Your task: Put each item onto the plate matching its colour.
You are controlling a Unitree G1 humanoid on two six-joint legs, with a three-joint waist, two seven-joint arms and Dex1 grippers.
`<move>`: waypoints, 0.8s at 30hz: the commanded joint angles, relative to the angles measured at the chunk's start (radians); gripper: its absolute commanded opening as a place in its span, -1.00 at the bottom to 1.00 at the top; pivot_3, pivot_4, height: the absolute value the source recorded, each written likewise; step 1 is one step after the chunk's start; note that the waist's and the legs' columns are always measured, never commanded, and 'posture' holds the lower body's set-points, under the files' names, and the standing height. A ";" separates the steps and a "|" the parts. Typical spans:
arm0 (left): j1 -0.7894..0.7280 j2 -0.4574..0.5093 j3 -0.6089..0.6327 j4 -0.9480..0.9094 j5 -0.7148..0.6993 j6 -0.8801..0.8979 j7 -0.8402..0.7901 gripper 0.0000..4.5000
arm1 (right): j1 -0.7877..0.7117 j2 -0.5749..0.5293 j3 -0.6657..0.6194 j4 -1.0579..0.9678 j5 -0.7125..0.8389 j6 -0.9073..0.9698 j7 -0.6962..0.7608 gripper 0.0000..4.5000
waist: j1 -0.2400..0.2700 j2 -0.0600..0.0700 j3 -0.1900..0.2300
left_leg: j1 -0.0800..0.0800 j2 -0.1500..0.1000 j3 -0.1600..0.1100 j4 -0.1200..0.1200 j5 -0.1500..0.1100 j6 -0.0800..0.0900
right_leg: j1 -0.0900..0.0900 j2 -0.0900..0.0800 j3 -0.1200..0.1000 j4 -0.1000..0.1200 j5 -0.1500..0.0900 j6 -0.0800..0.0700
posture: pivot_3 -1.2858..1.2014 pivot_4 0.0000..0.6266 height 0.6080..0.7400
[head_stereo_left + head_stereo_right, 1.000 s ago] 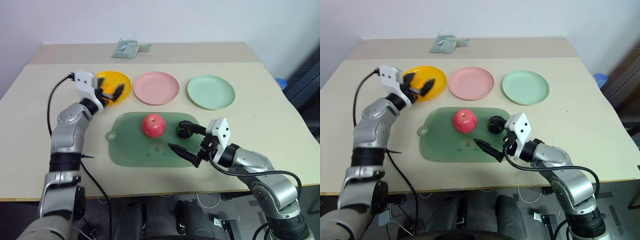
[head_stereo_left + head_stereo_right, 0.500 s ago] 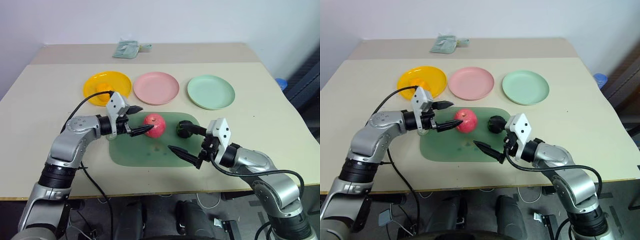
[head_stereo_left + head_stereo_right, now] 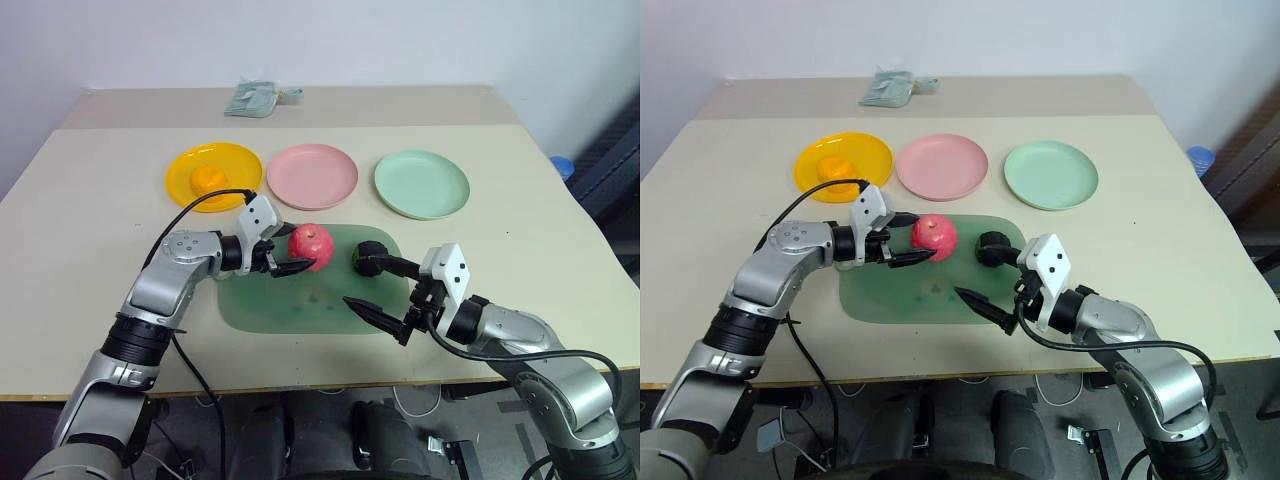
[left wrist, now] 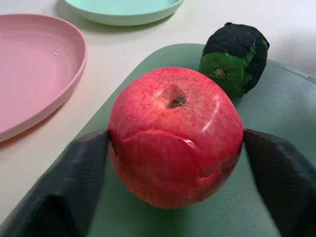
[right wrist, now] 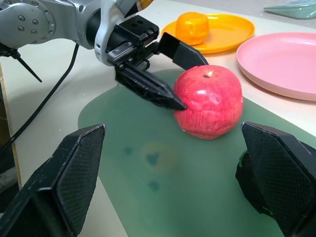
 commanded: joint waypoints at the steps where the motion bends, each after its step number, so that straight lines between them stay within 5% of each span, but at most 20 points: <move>1: -0.017 -0.007 0.014 -0.013 0.004 0.012 0.012 0.37 | -0.008 0.005 -0.003 -0.044 0.008 -0.013 -0.007 1.00 | 0.000 0.000 0.000 | 0.000 0.000 0.000 0.000 0.000 0.000 | 0.000 0.000 0.000 0.000 0.000 0.000 | 0.03 -0.52 1.00; 5: -0.026 -0.045 0.054 -0.015 -0.011 -0.015 0.058 0.37 | -0.020 0.014 -0.001 -0.032 0.000 -0.023 -0.014 1.00 | 0.000 0.000 0.000 | 0.000 0.000 0.000 0.000 0.000 0.000 | 0.000 0.000 0.000 0.000 0.000 0.000 | 0.03 -0.52 1.00; 9: -0.173 -0.217 0.176 0.158 0.068 -0.059 0.448 0.37 | -0.041 0.026 0.006 -0.012 -0.011 -0.036 -0.017 1.00 | 0.005 -0.002 0.001 | -0.001 0.000 -0.001 0.002 0.000 0.000 | 0.000 0.000 0.000 0.000 0.002 0.003 | 0.03 -0.52 1.00; 14: -0.355 -0.343 0.196 0.459 0.169 -0.110 0.715 0.37 | -0.074 0.052 0.034 0.019 -0.028 -0.054 -0.020 1.00 | 0.001 -0.002 0.000 | -0.001 -0.001 -0.001 0.001 0.000 0.001 | 0.001 0.000 0.000 -0.001 0.002 0.003 | 0.03 -0.52 1.00; 22: -0.540 -0.409 0.188 0.851 0.220 -0.240 0.741 0.37 | -0.087 0.076 0.043 0.036 -0.048 -0.074 -0.024 1.00 | 0.000 -0.002 0.001 | -0.001 -0.001 0.000 0.001 0.000 0.001 | 0.000 0.000 -0.001 -0.001 0.001 0.004 | 0.03 -0.52 1.00; 24: -0.558 -0.415 0.207 0.892 0.205 -0.264 0.722 0.77 | -0.082 0.080 0.041 0.034 -0.051 -0.076 -0.030 1.00 | 0.000 -0.002 0.001 | -0.001 -0.001 0.000 0.001 0.000 0.001 | 0.000 0.000 -0.001 -0.001 0.001 0.004 | 0.03 -0.52 1.00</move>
